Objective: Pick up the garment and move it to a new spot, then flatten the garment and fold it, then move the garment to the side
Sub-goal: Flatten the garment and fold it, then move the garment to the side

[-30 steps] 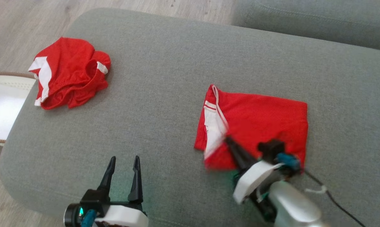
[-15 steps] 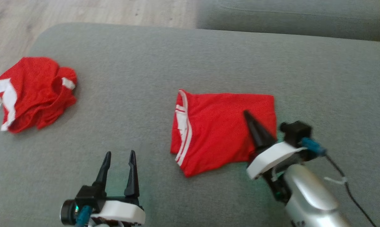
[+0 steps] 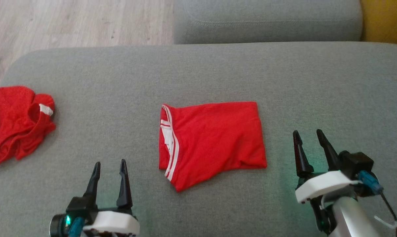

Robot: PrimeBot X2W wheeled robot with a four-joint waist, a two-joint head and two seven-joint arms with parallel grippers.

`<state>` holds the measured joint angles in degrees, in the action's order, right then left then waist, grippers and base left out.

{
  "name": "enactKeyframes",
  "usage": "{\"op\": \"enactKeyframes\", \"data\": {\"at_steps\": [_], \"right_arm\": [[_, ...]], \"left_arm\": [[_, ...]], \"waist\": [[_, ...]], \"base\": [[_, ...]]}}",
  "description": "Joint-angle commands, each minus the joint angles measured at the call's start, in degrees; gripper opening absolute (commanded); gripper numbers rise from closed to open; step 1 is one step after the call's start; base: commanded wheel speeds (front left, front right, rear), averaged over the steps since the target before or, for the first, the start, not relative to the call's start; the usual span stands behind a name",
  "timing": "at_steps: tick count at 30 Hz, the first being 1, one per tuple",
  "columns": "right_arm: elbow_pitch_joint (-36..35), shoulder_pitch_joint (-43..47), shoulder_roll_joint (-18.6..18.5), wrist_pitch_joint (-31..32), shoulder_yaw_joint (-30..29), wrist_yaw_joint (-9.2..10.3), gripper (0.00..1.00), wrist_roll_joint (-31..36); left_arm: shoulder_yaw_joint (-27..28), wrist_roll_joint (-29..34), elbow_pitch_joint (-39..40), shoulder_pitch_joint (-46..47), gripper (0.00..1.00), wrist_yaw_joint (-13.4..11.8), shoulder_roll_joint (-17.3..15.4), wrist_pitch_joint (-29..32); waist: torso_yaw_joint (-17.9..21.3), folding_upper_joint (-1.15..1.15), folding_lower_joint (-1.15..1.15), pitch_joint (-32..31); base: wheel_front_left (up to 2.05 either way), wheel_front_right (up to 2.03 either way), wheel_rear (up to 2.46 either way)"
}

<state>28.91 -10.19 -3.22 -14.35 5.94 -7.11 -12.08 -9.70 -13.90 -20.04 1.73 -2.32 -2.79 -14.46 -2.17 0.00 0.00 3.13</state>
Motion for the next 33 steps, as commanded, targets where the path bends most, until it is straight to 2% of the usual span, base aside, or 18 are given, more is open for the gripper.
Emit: {"op": "enactKeyframes", "data": {"at_steps": [1, 11, 19, 26, 33], "right_arm": [[-2.06, -0.49, 0.33, -0.64, 0.83, -0.37, 1.0, -0.09], [-1.9, 1.92, 0.34, -0.64, 0.37, -0.37, 1.0, -0.47], [1.08, 0.01, 0.34, -0.64, 2.67, -0.37, 1.0, -2.39], [8.85, -7.88, 0.34, -0.32, 6.34, -0.37, 1.0, -4.48], [18.92, -13.51, 0.34, 3.05, 6.18, -0.37, 1.0, -4.4]], "left_arm": [[2.44, 0.85, 1.68, 0.33, 1.0, 0.12, -0.09, -0.54], [2.6, 1.28, 2.43, -2.58, 1.0, 0.45, -0.09, -0.54], [0.8, 1.09, 3.0, -1.9, 1.0, 0.85, -0.09, -0.54], [-2.95, 0.61, 3.15, 0.48, 1.0, 1.15, -0.09, -0.54], [-4.5, 0.17, 2.79, 1.26, 1.0, 0.74, -0.09, -0.54]], "waist": [[0.5, 0.0, 0.0, -0.62], [0.78, 0.0, 0.0, -1.76], [-0.66, 0.0, 0.0, -0.05], [-5.01, 0.0, 0.0, 3.9], [-8.61, 0.0, 0.0, 5.71]], "base": [[0.0, 0.0, 0.0], [0.0, 0.0, 0.0], [0.0, 0.0, 0.0], [0.0, 0.0, 0.0], [0.0, 0.0, 0.0]]}}
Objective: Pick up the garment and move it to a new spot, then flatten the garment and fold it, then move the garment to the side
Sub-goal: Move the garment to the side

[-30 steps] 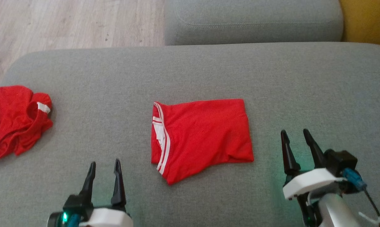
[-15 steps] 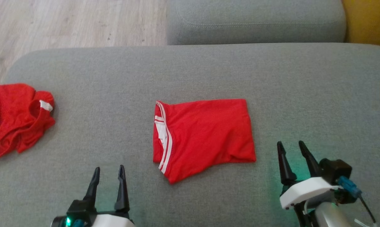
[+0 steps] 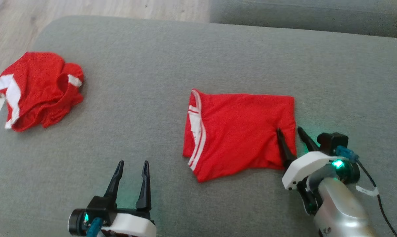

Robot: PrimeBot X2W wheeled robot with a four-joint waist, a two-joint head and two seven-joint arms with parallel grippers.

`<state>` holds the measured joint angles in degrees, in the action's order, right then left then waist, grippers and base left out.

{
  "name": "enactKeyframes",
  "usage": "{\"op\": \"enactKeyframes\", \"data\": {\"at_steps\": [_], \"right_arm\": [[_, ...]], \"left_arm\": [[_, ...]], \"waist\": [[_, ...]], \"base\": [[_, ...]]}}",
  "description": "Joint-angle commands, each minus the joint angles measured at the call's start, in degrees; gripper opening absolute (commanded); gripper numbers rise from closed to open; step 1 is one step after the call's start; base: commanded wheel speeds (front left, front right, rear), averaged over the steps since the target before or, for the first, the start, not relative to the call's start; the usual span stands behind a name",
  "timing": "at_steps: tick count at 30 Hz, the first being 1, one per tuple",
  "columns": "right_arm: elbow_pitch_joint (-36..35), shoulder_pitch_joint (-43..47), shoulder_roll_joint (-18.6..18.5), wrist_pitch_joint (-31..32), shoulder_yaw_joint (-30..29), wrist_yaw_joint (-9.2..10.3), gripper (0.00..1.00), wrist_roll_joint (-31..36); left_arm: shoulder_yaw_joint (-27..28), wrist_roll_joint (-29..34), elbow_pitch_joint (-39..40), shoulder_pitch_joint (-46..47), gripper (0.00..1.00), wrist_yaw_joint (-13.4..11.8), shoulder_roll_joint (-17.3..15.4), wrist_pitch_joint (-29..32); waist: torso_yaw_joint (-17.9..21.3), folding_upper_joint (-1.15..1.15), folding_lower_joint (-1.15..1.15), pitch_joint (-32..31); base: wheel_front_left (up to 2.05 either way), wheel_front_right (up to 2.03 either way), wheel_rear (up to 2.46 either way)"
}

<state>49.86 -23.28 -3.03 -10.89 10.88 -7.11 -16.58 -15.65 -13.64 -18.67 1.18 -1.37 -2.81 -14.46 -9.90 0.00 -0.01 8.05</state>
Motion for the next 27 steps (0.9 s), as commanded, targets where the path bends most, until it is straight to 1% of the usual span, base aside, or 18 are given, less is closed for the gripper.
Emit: {"op": "enactKeyframes", "data": {"at_steps": [1, 2, 3, 4, 5, 8, 11, 15, 22, 24, 27], "right_arm": [[-0.48, -0.96, 0.15, 0.07, 1.23, -0.37, 1.0, 0.04], [1.03, -1.35, 0.15, 0.78, 1.59, -0.37, 1.0, 0.18], [2.28, -1.56, 0.15, 1.49, 2.09, -0.37, 0.97, -0.27], [3.02, -1.7, 0.15, 1.82, 2.82, -0.37, 0.29, -0.96], [3.5, -1.83, 0.15, 1.77, 3.57, -0.37, 0.0, -1.45], [3.92, -2.32, 0.15, -0.77, 4.23, -0.37, 0.0, -2.52], [4.01, -2.77, 0.15, -2.71, 3.95, -0.37, 0.0, -2.84], [3.63, -2.97, 0.15, -3.64, 4.2, -0.37, 0.0, -3.21], [1.26, -2.62, 0.15, -3.98, 6.85, -0.37, 0.0, -3.74], [0.61, -2.6, 0.15, -4.0, 7.67, -0.37, 0.0, -3.97], [-0.34, -2.77, 0.15, -4.02, 8.26, -0.37, 0.0, -4.13]], "left_arm": [[1.4, -0.16, 1.41, 1.86, 1.0, -0.25, -0.07, -0.54], [1.38, -0.2, 1.45, 1.89, 1.0, -0.27, -0.07, -0.54], [1.41, -0.24, 1.49, 1.88, 1.0, -0.33, -0.07, -0.54], [1.47, -0.27, 1.52, 1.88, 1.0, -0.39, -0.07, -0.54], [1.57, -0.33, 1.58, 1.87, 1.0, -0.44, -0.07, -0.54], [2.09, -0.45, 1.76, 1.91, 1.0, -0.51, -0.07, -0.54], [2.66, -0.28, 1.88, 1.86, 1.0, -0.23, -0.07, -0.54], [2.88, -0.2, 2.02, 2.23, 1.0, 0.26, -0.07, -0.54], [2.62, -0.71, 1.83, 3.32, 1.0, 0.47, -0.07, -0.54], [2.67, -0.72, 1.69, 3.57, 1.0, 0.45, -0.07, -0.54], [2.64, -0.57, 1.46, 3.95, 1.0, 0.53, -0.07, -0.54]], "waist": [[-1.26, 0.0, 0.01, 1.0], [-1.56, 0.0, 0.01, 1.13], [-1.73, 0.0, 0.01, 1.24], [-1.81, 0.0, 0.01, 1.35], [-1.78, 0.0, 0.01, 1.43], [-0.53, 0.0, 0.01, 1.27], [2.77, 0.0, 0.01, 0.64], [9.66, 0.0, 0.01, -0.33], [24.02, 0.0, 0.01, -0.77], [27.51, 0.0, 0.01, -0.55], [31.68, 0.0, 0.01, -0.15]], "base": [[0.0, 0.0, 0.0], [0.0, 0.0, 0.0], [0.0, 0.0, 0.0], [0.0, 0.0, 0.0], [0.0, 0.0, 0.0], [0.0, 0.0, 0.0], [0.0, 0.0, 0.0], [0.0, 0.0, 0.0], [0.0, 0.0, 0.0], [0.0, 0.0, 0.0], [0.0, 0.0, 0.0]]}}
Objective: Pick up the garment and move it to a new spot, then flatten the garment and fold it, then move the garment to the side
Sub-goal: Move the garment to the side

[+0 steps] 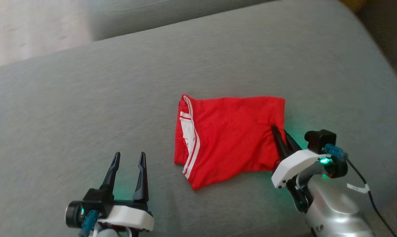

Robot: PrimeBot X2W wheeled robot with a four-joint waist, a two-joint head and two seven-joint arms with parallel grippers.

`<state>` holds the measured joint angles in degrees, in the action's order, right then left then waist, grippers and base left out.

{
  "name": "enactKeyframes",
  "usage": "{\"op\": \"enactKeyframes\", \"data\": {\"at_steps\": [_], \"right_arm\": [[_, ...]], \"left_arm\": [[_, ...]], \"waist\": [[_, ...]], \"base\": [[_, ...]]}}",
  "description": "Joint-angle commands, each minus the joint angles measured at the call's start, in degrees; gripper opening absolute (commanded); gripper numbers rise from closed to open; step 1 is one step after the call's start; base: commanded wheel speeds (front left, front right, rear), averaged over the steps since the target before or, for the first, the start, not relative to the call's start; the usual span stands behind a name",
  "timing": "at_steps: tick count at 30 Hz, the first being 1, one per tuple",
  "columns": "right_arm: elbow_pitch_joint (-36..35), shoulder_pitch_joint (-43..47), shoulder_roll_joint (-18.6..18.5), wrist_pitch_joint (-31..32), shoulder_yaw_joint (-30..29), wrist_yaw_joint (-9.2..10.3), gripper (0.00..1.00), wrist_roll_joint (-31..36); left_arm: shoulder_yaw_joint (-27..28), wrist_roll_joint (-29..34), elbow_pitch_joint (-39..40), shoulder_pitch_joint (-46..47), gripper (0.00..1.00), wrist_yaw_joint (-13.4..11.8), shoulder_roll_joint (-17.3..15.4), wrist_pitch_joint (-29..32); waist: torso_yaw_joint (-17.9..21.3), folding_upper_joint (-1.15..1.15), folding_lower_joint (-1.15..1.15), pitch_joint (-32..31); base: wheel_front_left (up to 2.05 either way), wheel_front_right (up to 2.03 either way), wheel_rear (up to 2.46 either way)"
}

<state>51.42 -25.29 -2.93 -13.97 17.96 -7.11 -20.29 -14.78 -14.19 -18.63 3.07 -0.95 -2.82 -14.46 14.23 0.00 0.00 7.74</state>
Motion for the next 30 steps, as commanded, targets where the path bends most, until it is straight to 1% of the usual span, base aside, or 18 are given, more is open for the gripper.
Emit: {"op": "enactKeyframes", "data": {"at_steps": [1, 4, 8, 15, 18, 22, 27, 30], "right_arm": [[-2.17, -0.8, 0.05, -0.95, 1.27, -0.37, 0.0, -0.33], [-2.94, -0.6, 0.05, -0.94, 1.49, -0.37, 0.0, -0.69], [-3.24, -0.88, 0.04, -0.82, 1.03, -0.37, 0.0, -0.08], [-3.52, -4.52, -1.26, -0.56, 0.11, -0.37, 0.0, 2.21], [-3.1, -8.5, -2.7, -0.16, -0.96, -0.37, 0.0, 3.86], [-0.45, -15.41, -5.97, 1.17, -3.89, -0.37, 0.0, 7.1], [5.79, -23.76, -12.21, 2.96, -11.35, -0.37, 0.0, 12.82], [8.84, -27.25, -15.81, 3.67, -16.2, -0.37, 0.0, 16.82]], "left_arm": [[1.71, 0.06, 1.33, 2.21, 1.0, 0.2, -0.06, -0.54], [1.6, 0.25, 1.14, 2.62, 1.0, 0.39, -0.06, -0.54], [1.36, 0.43, 0.86, 3.32, 1.0, 0.54, -0.06, -0.54], [0.7, 1.61, 0.38, 4.47, 1.0, 1.27, -0.06, -0.54], [0.8, 2.43, -0.01, 4.98, 1.0, 1.59, -0.06, -0.54], [0.86, 3.45, -0.4, 5.56, 1.0, 2.15, -0.06, -0.54], [0.97, 4.17, -0.61, 6.51, 1.0, 2.67, -0.06, -0.54], [0.81, 4.48, -0.64, 7.0, 1.0, 2.91, -0.06, -0.54]], "waist": [[8.58, 0.0, 0.0, 0.32], [11.11, 0.0, 0.0, 0.84], [12.42, 0.0, 0.0, 1.67], [10.65, 0.0, 0.0, 3.84], [8.78, 0.0, 0.0, 5.21], [6.03, 0.0, 0.0, 7.2], [2.93, 0.0, 0.0, 9.34], [1.22, 0.0, 0.0, 10.43]], "base": [[0.0, 0.0, 0.0], [0.0, 0.0, 0.0], [0.0, 0.0, 0.0], [0.0, 0.0, 0.0], [0.0, 0.0, 0.0], [0.0, 0.0, 0.0], [0.0, 0.0, 0.0], [0.0, 0.0, 0.0]]}}
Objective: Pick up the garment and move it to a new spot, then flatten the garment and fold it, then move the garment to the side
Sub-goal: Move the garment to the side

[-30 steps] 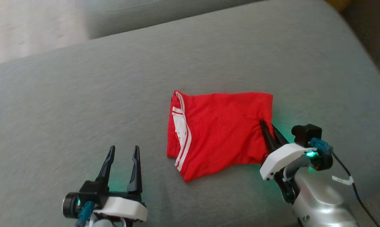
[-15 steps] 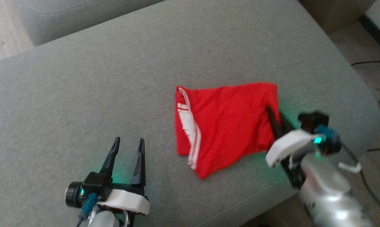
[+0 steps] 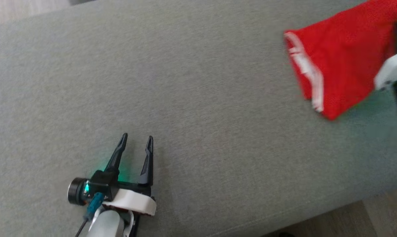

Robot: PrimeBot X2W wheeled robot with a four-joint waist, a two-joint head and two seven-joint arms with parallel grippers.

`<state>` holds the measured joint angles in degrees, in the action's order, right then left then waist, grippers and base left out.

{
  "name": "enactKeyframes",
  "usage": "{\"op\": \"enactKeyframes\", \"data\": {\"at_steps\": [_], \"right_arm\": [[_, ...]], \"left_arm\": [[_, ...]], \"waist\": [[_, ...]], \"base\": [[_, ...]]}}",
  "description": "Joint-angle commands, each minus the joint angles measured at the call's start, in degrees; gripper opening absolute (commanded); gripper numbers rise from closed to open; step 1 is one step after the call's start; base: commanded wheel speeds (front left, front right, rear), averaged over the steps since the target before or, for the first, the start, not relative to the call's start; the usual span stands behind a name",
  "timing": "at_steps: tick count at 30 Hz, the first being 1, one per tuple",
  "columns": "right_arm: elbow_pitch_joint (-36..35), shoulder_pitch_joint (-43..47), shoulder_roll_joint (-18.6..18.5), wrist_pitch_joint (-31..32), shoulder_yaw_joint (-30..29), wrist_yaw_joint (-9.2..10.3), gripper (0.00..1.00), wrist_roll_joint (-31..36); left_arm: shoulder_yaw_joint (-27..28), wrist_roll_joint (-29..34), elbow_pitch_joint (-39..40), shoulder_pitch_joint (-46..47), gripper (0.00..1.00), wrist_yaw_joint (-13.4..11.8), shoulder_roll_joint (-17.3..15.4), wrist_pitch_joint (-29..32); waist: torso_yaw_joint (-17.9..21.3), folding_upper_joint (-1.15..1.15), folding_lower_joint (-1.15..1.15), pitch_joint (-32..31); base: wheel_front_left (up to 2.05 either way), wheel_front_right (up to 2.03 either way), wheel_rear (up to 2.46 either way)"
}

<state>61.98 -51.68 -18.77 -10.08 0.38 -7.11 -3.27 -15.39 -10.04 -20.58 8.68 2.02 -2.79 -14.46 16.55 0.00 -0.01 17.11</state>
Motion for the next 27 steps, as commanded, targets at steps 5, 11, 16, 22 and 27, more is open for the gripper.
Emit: {"op": "enactKeyframes", "data": {"at_steps": [5, 11, 16, 22, 27], "right_arm": [[0.68, -3.71, -4.16, 0.25, -6.47, -0.37, 0.0, 6.48], [-1.35, -4.79, -3.71, -2.53, -17.08, -0.37, 1.0, 13.15], [-6.48, -4.42, 3.75, -4.72, -19.16, -0.37, 1.0, 16.38], [-16.1, 2.15, 11.24, -4.89, -11.37, -0.37, 1.0, 10.97], [-22.04, 11.46, 13.9, -4.9, -6.0, -0.37, 1.0, 5.02]], "left_arm": [[1.36, 0.31, 1.53, 2.23, 1.0, -0.16, -0.09, -0.54], [1.64, 0.09, 1.55, 2.84, 1.0, -0.46, -0.09, -0.54], [2.17, -0.75, 1.69, 2.79, 1.0, -1.37, -0.09, -0.54], [3.73, -1.82, 2.28, 1.73, 1.0, -2.69, -0.09, -0.54], [5.28, -2.53, 2.37, 0.55, 1.0, -3.47, -0.09, -0.54]], "waist": [[-3.04, 0.0, 0.01, 2.35], [-4.04, 0.0, 0.01, 2.6], [-4.98, 0.0, 0.01, 1.27], [-7.47, 0.0, 0.01, -1.19], [-10.85, 0.0, 0.01, -3.97]], "base": [[0.0, 0.0, 0.0], [0.0, 0.0, 0.0], [0.0, 0.0, 0.0], [0.0, 0.0, 0.0], [0.0, 0.0, 0.0]]}}
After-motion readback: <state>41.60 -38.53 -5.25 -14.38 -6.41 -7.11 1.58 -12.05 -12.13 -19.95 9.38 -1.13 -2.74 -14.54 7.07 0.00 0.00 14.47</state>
